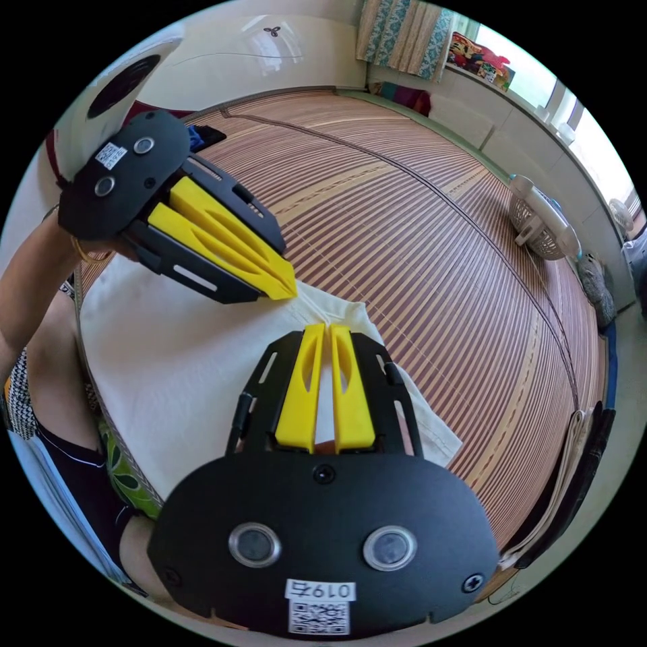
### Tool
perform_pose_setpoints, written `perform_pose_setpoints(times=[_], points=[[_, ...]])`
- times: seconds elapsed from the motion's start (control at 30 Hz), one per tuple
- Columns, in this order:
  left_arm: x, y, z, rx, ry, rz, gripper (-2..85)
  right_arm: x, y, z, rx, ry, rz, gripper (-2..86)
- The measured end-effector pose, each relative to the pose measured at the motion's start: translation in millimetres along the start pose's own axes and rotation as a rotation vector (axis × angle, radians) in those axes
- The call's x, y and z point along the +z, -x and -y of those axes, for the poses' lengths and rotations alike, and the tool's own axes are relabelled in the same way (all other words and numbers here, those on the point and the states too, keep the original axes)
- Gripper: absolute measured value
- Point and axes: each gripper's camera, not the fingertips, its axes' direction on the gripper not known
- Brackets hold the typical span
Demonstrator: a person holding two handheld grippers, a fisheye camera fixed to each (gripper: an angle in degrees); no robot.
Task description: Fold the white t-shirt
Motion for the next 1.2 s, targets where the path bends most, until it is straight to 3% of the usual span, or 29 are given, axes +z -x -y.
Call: perform_pose_setpoints(times=[1.2], points=[[-126,29,-31,-0.034,0.070,0.009,1.1,-17,-12,-10,0.031,-0.004,-0.003,0.4]])
